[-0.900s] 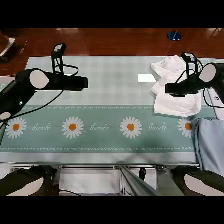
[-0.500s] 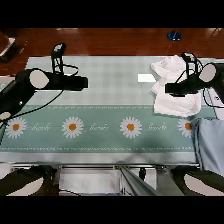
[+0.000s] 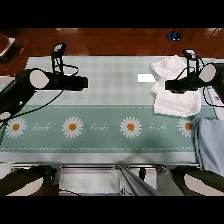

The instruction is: Fold the shirts.

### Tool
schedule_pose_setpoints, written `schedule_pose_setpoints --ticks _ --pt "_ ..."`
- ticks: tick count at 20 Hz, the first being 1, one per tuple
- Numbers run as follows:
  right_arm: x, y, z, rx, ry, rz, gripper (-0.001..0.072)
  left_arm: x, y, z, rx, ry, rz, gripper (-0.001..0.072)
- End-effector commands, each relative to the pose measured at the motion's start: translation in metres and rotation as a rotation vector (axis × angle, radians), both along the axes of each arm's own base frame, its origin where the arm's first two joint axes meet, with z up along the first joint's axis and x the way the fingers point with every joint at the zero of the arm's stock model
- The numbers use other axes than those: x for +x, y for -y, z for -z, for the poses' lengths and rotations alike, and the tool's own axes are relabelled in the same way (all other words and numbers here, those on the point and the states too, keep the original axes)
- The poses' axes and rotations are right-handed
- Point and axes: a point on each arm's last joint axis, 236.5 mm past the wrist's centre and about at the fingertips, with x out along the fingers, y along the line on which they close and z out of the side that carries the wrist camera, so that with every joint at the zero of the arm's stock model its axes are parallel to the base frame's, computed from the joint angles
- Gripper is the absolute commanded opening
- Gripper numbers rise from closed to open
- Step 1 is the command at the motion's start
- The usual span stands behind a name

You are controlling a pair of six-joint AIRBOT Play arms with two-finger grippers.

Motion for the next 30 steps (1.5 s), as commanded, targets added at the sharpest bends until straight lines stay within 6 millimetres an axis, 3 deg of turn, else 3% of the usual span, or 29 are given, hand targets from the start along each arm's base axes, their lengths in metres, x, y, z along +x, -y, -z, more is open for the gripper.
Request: schedule_pose_setpoints --ticks 1,2,3,4,6,9,13,16,19,20,21,22,24,26,28,30 --pt "0.043 0.014 -0.024 -0.071 0.211 -0.004 0.0069 0.005 0.0 -0.002 -0.004 0.019 -0.009 0.0023" --pt "0.057 0.025 -0.035 -0.124 0.287 0.009 0.0342 0.01 0.0 -0.003 -0.008 0.037 -0.017 0.0116" --pt "0.069 0.036 -0.042 -0.184 0.343 0.009 0.0418 0.013 0.0 -0.003 -0.009 0.045 -0.022 0.0393" --pt "0.08 0.053 -0.049 -0.245 0.395 0.03 0.0418 0.016 -0.001 -0.002 -0.005 0.052 -0.024 0.051" --pt "0.092 0.096 -0.04 -0.254 0.4 0.186 0.0418 0.018 -0.006 0.001 0.027 0.064 -0.019 0.0509" --pt "0.091 0.162 0.012 -0.164 0.238 0.408 0.0412 0.021 -0.008 0.003 0.037 0.072 -0.02 0.0508" --pt "0.086 0.194 0.074 -0.078 0.069 0.454 0.0412 0.023 -0.007 0.01 0.041 0.061 -0.021 0.0508" --pt "0.081 0.192 0.102 -0.023 -0.021 0.443 0.0412 0.023 -0.006 0.017 0.044 0.046 -0.02 0.0508" --pt "0.073 0.163 0.122 0.022 -0.105 0.332 0.0405 0.023 -0.006 0.018 0.056 0.052 -0.005 0.0508" --pt "0.066 0.154 0.126 0.022 -0.144 0.291 0.0338 0.021 -0.007 0.018 0.082 0.064 0.035 0.0508" --pt "0.059 0.145 0.127 0.025 -0.179 0.264 0.0128 0.018 -0.008 0.017 0.099 0.065 0.062 0.0507" --pt "0.056 0.137 0.123 0.031 -0.195 0.237 0.0024 0.014 -0.011 0.014 0.111 0.049 0.077 0.0507" --pt "0.06 0.122 0.097 0.066 -0.157 0.189 0.0022 0.001 -0.029 0.003 0.124 -0.021 0.079 0.0506" --pt "0.075 0.113 0.043 0.103 -0.03 0.177 0.0022 -0.018 -0.059 -0.013 0.136 -0.094 0.058 0.0506" --pt "0.092 0.1 -0.036 0.144 0.165 0.158 0.0022 -0.053 -0.087 -0.026 0.143 -0.168 0.038 0.0506" --pt "0.101 0.081 -0.133 0.172 0.396 0.103 0.0021 -0.092 -0.097 -0.032 0.131 -0.184 0.008 0.0506"
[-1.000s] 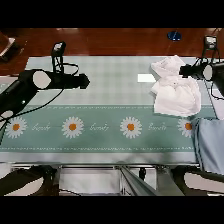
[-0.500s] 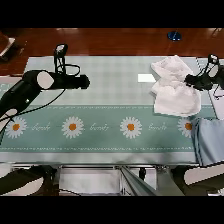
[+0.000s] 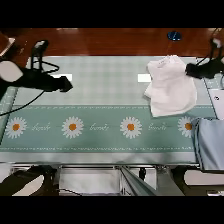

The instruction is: Fold the shirts.

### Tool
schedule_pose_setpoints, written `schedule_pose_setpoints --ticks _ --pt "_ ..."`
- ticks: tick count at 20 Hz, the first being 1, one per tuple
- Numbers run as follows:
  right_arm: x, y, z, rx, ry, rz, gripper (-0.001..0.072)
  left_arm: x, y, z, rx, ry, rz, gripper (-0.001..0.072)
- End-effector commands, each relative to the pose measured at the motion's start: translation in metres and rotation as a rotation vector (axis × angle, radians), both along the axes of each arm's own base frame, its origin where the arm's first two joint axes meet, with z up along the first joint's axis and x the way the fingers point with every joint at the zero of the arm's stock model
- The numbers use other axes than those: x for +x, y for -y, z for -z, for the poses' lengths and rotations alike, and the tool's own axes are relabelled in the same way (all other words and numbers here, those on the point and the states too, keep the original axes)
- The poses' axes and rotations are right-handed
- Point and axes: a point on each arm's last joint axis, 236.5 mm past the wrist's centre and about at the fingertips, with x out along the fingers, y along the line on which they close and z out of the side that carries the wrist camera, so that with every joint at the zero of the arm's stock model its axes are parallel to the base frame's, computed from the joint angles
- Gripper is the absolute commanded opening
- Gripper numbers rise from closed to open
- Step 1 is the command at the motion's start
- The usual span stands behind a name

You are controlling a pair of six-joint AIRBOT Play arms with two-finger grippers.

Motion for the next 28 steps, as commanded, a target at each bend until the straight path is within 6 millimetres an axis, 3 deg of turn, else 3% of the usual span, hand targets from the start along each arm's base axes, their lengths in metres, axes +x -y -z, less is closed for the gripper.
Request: schedule_pose_setpoints --ticks 1,4,6,9,11,13,17,21,23,25,28 --pt "0.006 -0.039 -0.158 0.023 0.375 -0.087 0.0022 -0.072 -0.021 -0.009 -0.013 -0.07 -0.043 0.0506" --pt "-0.024 -0.084 -0.293 -0.055 0.657 -0.202 0.0022 -0.106 -0.021 -0.01 -0.092 0.037 -0.151 0.0506" --pt "-0.051 -0.114 -0.358 -0.07 0.794 -0.267 0.0021 -0.118 -0.019 -0.007 -0.141 0.103 -0.18 0.0506" --pt "-0.09 -0.16 -0.42 -0.068 0.927 -0.382 0.0021 -0.133 -0.009 0.005 -0.193 0.081 -0.175 0.0506" --pt "-0.113 -0.194 -0.432 -0.043 0.936 -0.482 0.0021 -0.136 -0.005 0.015 -0.214 0.048 -0.177 0.0506" --pt "-0.132 -0.228 -0.414 -0.011 0.864 -0.594 0.0022 -0.136 -0.006 0.021 -0.21 0.038 -0.183 0.0506" --pt "-0.173 -0.308 -0.339 0.081 0.614 -0.87 0.0022 -0.134 -0.006 0.023 -0.21 0.044 -0.189 0.0506" --pt "-0.21 -0.374 -0.228 0.142 0.323 -1.056 0.0022 -0.131 -0.007 0.022 -0.213 0.055 -0.192 0.0506" --pt "-0.215 -0.387 -0.156 0.165 0.17 -1.039 0.0022 -0.132 -0.007 0.022 -0.213 0.054 -0.192 0.0506" --pt "-0.211 -0.385 -0.086 0.183 0.034 -0.955 0.0022 -0.132 -0.007 0.022 -0.213 0.054 -0.192 0.0506" --pt "-0.216 -0.38 -0.006 0.204 -0.153 -0.859 0.0022 -0.132 -0.006 0.022 -0.215 0.053 -0.192 0.0506"
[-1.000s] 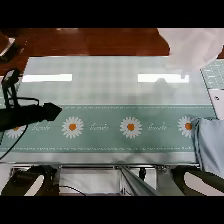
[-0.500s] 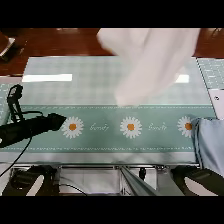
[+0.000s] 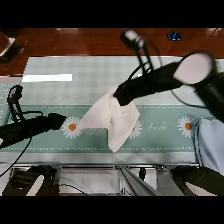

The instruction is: Fold the shirts.

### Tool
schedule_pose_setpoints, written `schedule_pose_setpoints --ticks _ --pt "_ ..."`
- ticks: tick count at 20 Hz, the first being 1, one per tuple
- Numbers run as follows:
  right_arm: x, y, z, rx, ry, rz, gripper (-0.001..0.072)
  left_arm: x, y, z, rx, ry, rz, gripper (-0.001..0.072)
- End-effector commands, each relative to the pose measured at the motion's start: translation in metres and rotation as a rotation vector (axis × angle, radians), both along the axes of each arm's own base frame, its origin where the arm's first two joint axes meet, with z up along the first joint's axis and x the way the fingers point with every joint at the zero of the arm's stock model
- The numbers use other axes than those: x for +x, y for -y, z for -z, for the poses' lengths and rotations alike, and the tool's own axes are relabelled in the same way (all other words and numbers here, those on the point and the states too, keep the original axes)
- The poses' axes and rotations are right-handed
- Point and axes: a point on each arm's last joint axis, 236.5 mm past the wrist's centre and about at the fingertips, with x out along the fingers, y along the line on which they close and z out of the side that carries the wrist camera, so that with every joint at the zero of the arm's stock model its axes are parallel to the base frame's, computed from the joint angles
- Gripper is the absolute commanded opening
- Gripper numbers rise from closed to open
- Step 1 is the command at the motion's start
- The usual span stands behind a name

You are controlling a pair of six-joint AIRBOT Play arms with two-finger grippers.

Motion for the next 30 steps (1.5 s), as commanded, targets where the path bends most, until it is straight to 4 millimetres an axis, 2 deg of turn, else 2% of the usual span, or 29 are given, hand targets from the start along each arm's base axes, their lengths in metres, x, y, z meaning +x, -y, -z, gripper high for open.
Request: schedule_pose_setpoints --ticks 1,2,3,4,6,7,8,9,10,11,12,13,14,16,19,21,23,26,30 --pt "-0.019 -0.002 0.091 -0.06 -0.225 0.067 0.003 0.0 0.0 0.0 -0.002 0.0 0.0 0.0507" --pt "-0.021 -0.006 0.101 -0.058 -0.267 0.067 0.0158 0.0 0.001 0.001 -0.004 -0.004 0.0 0.0507" --pt "-0.021 -0.01 0.108 -0.052 -0.286 0.061 0.0379 0.0 0.004 0.002 -0.017 -0.016 0.002 0.0507" --pt "-0.015 -0.007 0.11 -0.062 -0.262 0.05 0.0411 -0.001 0.006 0.004 -0.025 -0.031 0.004 0.0507" --pt "0.013 0.029 0.094 -0.106 -0.208 0.101 0.0411 -0.001 0.0 0.013 0.023 -0.056 0.027 0.0507" --pt "0.031 0.063 0.077 -0.123 -0.179 0.16 0.0411 -0.003 -0.011 0.018 0.069 -0.082 0.019 0.0507" --pt "0.048 0.105 0.062 -0.149 -0.138 0.243 0.0411 -0.006 -0.021 0.022 0.095 -0.112 0.003 0.0507" --pt "0.063 0.163 0.05 -0.201 -0.096 0.369 0.041 -0.01 -0.029 0.025 0.095 -0.144 -0.023 0.0507" --pt "0.069 0.219 0.042 -0.245 -0.077 0.511 0.0409 -0.016 -0.033 0.034 0.08 -0.188 -0.045 0.0507" --pt "0.067 0.272 0.038 -0.256 -0.076 0.659 0.0408 -0.025 -0.029 0.046 0.041 -0.241 -0.053 0.0507" --pt "0.058 0.31 0.043 -0.233 -0.098 0.782 0.0408 -0.034 -0.016 0.06 -0.024 -0.291 -0.046 0.0507" --pt "0.044 0.334 0.055 -0.179 -0.147 0.885 0.0408 -0.042 0.003 0.074 -0.109 -0.325 -0.012 0.0507" --pt "0.027 0.343 0.074 -0.112 -0.209 0.947 0.0408 -0.046 0.02 0.085 -0.19 -0.341 0.012 0.0507" --pt "0.0 0.327 0.11 0.011 -0.322 0.964 0.0408 -0.046 0.034 0.103 -0.266 -0.349 0.026 0.0507" --pt "-0.029 0.268 0.152 0.141 -0.468 0.878 0.0407 -0.034 0.044 0.113 -0.31 -0.34 0.062 0.0507" --pt "-0.055 0.241 0.175 0.122 -0.551 0.812 0.0407 -0.027 0.046 0.124 -0.321 -0.352 0.07 0.0507" --pt "-0.078 0.215 0.188 0.107 -0.618 0.739 0.0407 -0.025 0.049 0.132 -0.332 -0.391 0.082 0.0507" --pt "-0.102 0.182 0.196 0.074 -0.675 0.643 0.0407 -0.016 0.05 0.144 -0.31 -0.419 0.1 0.0506" --pt "-0.104 0.154 0.198 0.046 -0.653 0.613 0.0407 0.003 0.06 0.15 -0.281 -0.429 0.135 0.0507"
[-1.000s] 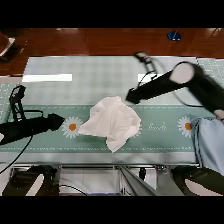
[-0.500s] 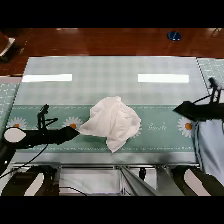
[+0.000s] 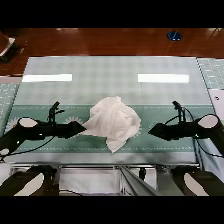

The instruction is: Fold the shirts.

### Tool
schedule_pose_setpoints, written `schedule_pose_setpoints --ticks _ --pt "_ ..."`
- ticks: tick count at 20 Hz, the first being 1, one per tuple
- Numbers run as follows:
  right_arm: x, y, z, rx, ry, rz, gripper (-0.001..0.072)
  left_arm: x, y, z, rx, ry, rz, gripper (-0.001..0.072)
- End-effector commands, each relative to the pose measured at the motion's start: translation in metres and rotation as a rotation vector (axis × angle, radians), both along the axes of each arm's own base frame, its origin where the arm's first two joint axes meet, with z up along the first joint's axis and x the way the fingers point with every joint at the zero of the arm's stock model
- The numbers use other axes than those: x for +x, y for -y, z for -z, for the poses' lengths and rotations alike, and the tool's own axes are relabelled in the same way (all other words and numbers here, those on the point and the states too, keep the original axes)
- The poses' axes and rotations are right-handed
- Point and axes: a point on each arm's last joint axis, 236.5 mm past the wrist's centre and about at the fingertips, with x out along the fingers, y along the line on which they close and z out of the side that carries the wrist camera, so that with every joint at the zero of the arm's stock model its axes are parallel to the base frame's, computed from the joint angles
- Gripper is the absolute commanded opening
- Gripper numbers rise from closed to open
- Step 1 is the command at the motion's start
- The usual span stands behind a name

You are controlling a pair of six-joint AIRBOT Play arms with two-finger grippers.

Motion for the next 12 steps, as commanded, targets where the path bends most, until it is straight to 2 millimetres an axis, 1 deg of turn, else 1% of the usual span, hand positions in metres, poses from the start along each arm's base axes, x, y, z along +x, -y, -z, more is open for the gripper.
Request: schedule_pose_setpoints --ticks 1,3,5,9,12 --pt "-0.009 -0.026 0.004 -0.002 -0.01 -0.02 0.0407 0.016 0.011 0.01 0.025 0.006 0.045 0.0493" --pt "-0.01 -0.038 0.002 0.012 -0.006 -0.029 0.0407 0.017 0.023 0.009 0.017 0.0 0.1 0.0015" --pt "-0.005 -0.046 0.001 0.018 0.022 -0.02 0.0407 0.02 0.031 0.004 0.02 0.047 0.158 0.002" --pt "0.006 -0.056 0.004 0.058 0.01 0.045 0.0407 0.024 0.033 -0.001 0.012 0.056 0.163 0.0021" --pt "-0.002 -0.066 0.017 0.095 -0.069 0.023 0.0407 0.024 0.033 -0.001 0.011 0.055 0.163 0.0021"
